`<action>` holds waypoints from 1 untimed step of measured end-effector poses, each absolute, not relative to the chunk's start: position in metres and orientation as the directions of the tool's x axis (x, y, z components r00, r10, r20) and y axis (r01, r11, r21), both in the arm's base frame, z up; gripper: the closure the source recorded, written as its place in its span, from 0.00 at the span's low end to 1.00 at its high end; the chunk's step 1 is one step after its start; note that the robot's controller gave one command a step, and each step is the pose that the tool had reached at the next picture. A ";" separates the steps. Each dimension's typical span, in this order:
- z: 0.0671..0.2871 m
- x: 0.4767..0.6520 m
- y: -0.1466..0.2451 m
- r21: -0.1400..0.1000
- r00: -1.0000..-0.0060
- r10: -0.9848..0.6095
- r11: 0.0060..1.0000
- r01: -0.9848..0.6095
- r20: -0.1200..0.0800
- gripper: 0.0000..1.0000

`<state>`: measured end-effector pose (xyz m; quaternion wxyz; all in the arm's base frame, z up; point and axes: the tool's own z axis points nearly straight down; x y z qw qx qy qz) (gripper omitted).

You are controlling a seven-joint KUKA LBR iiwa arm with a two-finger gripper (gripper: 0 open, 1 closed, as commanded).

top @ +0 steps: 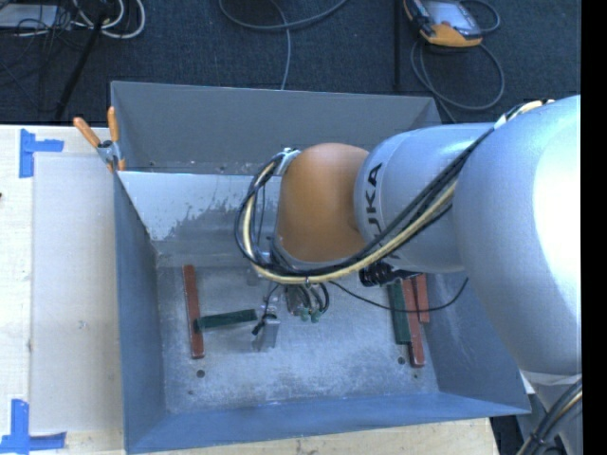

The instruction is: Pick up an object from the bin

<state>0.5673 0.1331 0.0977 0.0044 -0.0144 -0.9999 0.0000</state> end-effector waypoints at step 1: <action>0.067 0.578 0.158 0.001 -1.000 0.025 1.000 0.025 0.003 0.00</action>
Offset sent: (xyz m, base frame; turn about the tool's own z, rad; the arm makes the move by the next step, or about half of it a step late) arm 0.0113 0.0230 -0.0277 -0.0003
